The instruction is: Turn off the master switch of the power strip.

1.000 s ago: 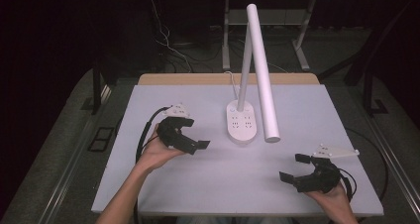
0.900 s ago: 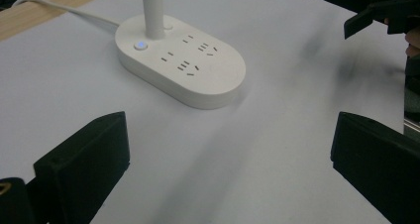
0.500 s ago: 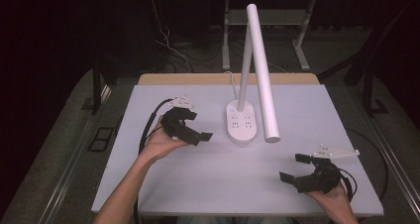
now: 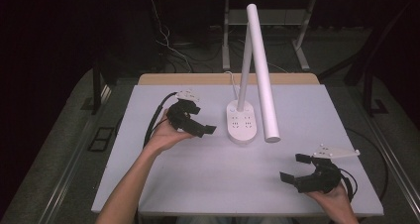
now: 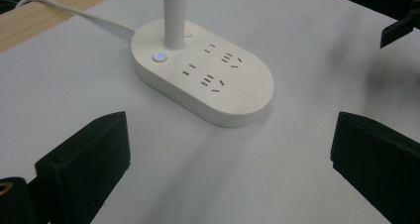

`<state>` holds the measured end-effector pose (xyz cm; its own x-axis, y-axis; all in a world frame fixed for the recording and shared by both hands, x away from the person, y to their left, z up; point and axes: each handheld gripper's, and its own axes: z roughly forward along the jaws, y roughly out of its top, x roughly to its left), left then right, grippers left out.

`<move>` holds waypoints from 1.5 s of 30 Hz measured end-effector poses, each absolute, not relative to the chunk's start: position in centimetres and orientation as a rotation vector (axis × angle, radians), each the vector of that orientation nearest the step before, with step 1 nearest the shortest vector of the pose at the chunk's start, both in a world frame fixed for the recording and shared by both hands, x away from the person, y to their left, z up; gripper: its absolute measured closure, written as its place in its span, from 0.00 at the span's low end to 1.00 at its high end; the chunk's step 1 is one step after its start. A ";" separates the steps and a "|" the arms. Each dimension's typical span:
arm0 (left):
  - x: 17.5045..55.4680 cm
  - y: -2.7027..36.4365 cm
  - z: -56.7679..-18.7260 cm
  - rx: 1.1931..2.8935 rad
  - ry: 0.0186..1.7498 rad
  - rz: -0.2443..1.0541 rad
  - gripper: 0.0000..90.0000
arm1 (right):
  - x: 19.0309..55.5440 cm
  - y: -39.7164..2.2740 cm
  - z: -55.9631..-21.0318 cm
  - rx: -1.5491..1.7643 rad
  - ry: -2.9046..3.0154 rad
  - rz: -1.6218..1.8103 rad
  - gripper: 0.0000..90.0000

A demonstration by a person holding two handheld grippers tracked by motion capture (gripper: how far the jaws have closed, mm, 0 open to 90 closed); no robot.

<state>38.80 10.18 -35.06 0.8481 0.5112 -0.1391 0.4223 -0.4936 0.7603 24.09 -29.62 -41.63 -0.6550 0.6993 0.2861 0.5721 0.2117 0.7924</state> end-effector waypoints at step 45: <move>45.7 6.4 -33.7 2.193 0.715 0.156 0.11 | 24.1 -29.7 -41.6 1.228 2.343 1.435 0.00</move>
<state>45.65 6.35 -33.70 0.8322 0.5412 -0.1208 0.4417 -0.5152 0.7345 24.13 -29.67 -41.63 -0.6598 0.6955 0.2847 0.5695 0.2155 0.7933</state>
